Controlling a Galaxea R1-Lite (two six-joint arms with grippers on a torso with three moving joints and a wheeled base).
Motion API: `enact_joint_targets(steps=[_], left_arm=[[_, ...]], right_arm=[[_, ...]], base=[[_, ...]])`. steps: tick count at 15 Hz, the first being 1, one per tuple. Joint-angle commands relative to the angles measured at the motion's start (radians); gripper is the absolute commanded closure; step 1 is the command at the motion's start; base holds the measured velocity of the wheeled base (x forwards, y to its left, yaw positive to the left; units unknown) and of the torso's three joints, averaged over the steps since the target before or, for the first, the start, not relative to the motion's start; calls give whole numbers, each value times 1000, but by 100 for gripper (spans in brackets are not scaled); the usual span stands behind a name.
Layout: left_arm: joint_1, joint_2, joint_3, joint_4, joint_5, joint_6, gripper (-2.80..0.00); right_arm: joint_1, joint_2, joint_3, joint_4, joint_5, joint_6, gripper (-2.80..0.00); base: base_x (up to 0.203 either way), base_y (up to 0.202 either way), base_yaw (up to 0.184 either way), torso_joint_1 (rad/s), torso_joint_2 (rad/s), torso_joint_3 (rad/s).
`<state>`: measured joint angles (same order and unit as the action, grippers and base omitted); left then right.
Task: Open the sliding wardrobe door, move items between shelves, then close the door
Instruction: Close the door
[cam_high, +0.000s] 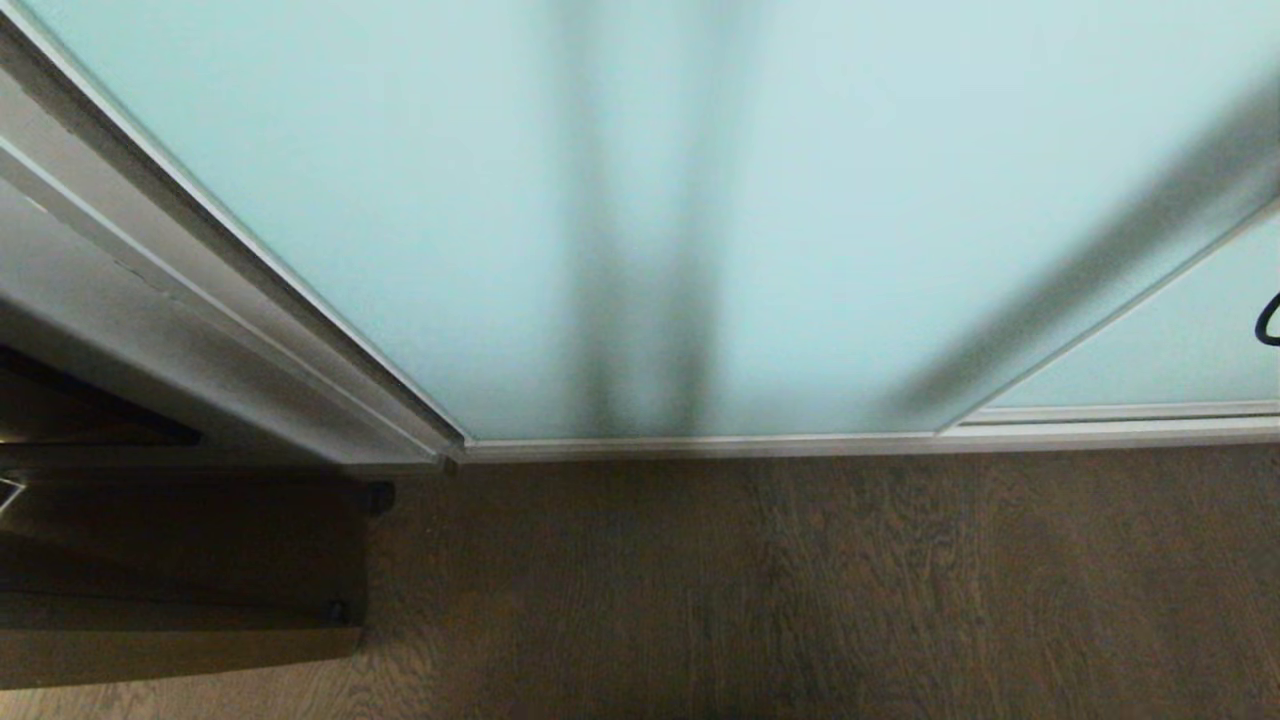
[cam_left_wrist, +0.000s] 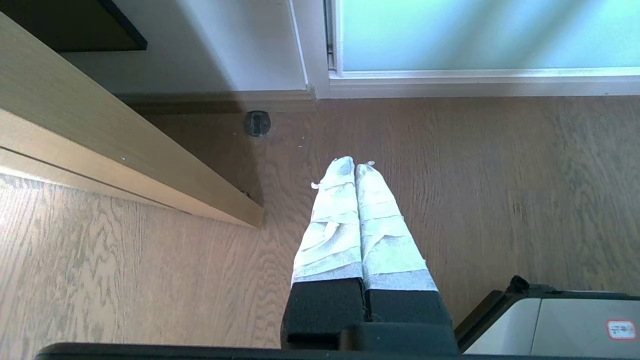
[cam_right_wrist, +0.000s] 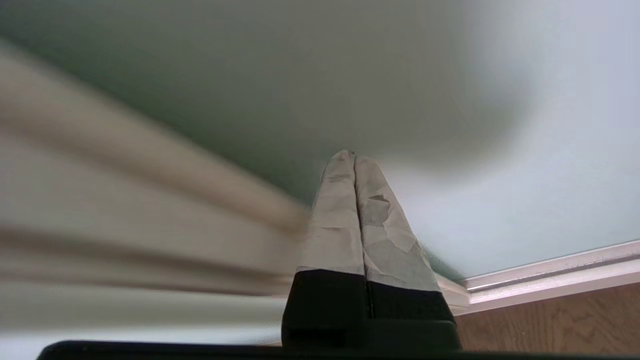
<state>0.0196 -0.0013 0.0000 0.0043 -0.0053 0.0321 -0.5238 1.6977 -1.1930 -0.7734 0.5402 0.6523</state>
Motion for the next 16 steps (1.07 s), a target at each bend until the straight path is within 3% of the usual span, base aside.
enact_joint_targets(steps=[1,16], left_arm=[[0,1,0,0,1,0,0],[0,1,2,0,-1,0,0]], right_arm=[[11,4,0,-4,1,3,0],[31,2,25,-18,-26,1,0]], base=[[0,0,0,0,0,0],[0,0,0,0,0,0]])
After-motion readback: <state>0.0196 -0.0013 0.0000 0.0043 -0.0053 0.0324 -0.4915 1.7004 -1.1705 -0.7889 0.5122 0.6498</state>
